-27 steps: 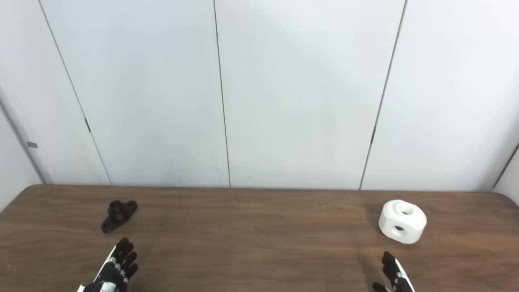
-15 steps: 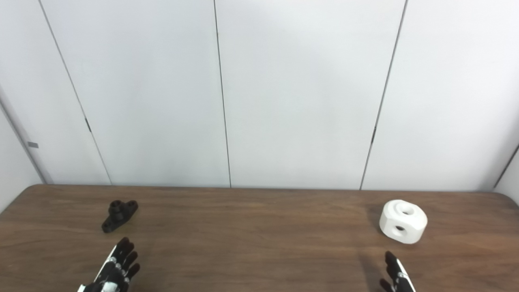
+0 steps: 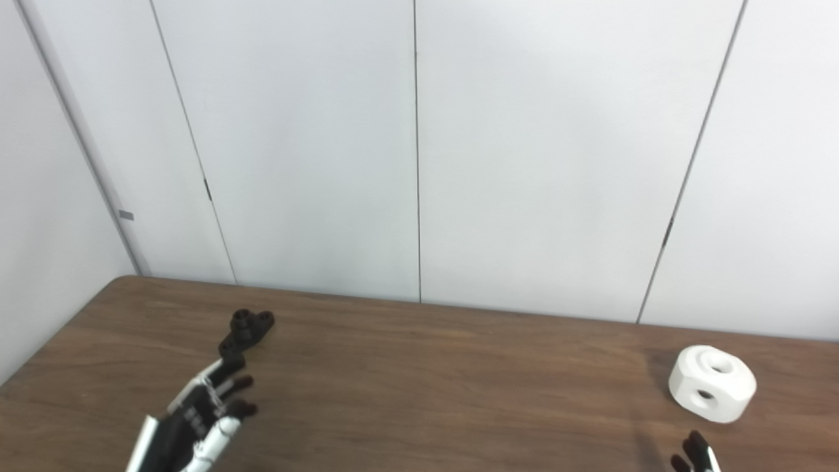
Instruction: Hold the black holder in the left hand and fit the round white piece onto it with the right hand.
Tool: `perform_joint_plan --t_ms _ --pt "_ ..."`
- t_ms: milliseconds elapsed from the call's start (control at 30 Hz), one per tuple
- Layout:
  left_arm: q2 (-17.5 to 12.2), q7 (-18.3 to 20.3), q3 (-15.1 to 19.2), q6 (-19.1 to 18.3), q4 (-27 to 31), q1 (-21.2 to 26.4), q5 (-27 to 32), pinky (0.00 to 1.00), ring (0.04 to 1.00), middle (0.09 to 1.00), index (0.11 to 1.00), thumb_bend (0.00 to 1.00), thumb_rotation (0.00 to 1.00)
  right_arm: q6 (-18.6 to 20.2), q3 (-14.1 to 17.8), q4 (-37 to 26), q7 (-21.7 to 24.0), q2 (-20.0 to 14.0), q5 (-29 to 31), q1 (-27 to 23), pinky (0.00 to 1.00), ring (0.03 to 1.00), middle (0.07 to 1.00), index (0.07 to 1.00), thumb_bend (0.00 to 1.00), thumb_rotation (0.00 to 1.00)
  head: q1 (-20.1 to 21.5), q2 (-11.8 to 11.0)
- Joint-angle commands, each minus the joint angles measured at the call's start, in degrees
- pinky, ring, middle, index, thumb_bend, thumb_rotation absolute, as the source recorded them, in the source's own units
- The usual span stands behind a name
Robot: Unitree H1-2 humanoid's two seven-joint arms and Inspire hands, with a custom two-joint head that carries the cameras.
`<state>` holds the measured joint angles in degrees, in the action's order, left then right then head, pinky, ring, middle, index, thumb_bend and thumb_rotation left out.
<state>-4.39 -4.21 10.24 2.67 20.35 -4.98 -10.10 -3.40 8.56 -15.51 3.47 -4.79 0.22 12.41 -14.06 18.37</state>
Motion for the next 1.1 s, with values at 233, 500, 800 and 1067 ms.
perform_joint_plan --t_ms 233,500,800,1067 --pt "-4.34 -4.97 2.24 -6.34 5.10 7.99 -26.29 0.55 0.771 0.885 0.795 0.74 0.33 -2.10 -0.56 -0.90 0.72 -0.61 1.30 4.28 0.95 1.000 1.000 1.000 0.81 0.90 -7.28 -1.99" --pt "-8.15 -0.68 0.67 -19.69 2.67 12.60 -42.60 0.59 0.810 0.892 0.829 0.97 0.44 -5.45 0.45 3.83 2.38 -1.90 4.48 2.24 0.83 1.000 1.000 1.000 0.80 0.86 -13.85 -3.30" --pt "-9.42 5.58 1.52 -29.53 -4.31 17.28 -46.70 0.75 0.913 0.955 0.864 1.00 0.42 -6.36 1.14 5.87 4.62 -2.88 8.62 1.33 0.90 1.000 1.000 1.000 0.79 0.84 -16.28 -2.78" --pt "-9.67 5.14 1.27 -29.57 -14.89 20.59 -47.90 0.82 0.958 0.991 0.873 0.99 0.36 -5.60 1.57 5.60 5.26 -3.36 10.49 1.70 0.98 1.000 1.000 1.000 0.80 0.81 -17.02 -2.01"
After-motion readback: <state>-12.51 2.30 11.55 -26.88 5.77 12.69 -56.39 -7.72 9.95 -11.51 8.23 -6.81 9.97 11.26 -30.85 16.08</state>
